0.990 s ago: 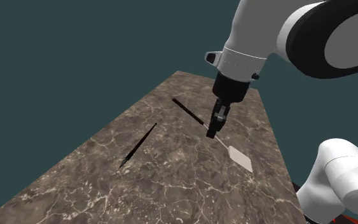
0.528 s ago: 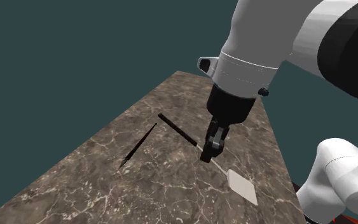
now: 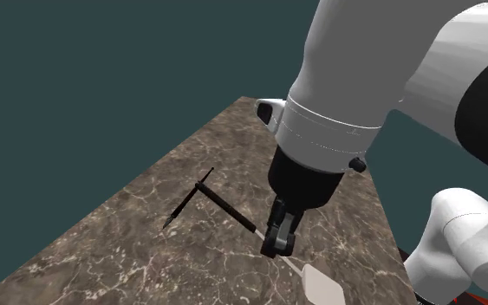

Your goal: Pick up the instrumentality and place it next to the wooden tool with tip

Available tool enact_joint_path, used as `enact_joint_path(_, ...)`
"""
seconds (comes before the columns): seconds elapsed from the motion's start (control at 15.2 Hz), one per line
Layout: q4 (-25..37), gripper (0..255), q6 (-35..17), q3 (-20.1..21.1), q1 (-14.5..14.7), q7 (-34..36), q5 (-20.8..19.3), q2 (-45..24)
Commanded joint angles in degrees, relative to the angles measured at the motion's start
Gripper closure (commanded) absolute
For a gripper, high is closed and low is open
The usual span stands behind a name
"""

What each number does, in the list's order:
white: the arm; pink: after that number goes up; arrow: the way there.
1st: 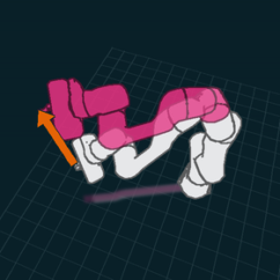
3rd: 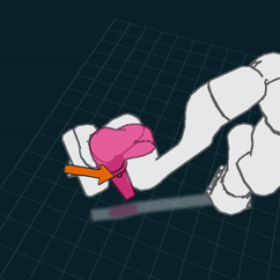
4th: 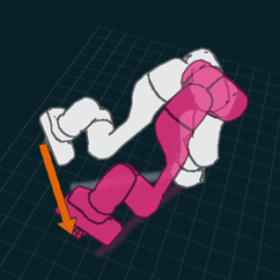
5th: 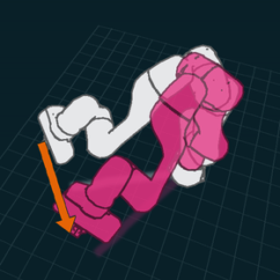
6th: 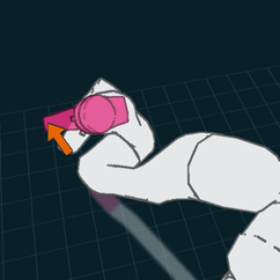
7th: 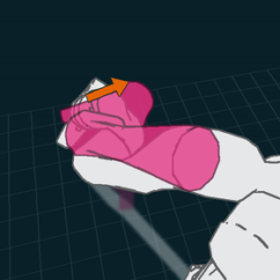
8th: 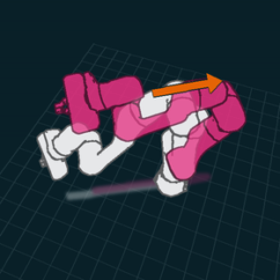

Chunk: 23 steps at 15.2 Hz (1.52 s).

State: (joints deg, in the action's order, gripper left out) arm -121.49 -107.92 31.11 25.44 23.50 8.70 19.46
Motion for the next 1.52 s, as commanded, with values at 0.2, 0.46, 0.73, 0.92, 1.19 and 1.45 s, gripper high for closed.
enact_joint_path(0.2,-3.61,255,-3.98,0.58,0.17,0.17,0.16,-0.37)
enact_joint_path(0.46,-6.17,255,-7.13,1.09,0.22,0.36,0.13,-0.99)
enact_joint_path(0.73,-7.39,255,-8.72,1.36,0.22,0.48,0.08,-1.40)
enact_joint_path(0.92,-7.39,255,-8.72,1.36,0.22,0.48,0.08,-1.40)
enact_joint_path(1.19,-7.38,0,-8.71,1.36,0.22,0.48,0.08,-1.40)
enact_joint_path(1.45,-7.38,0,-8.71,1.36,0.22,0.48,0.08,-1.40)
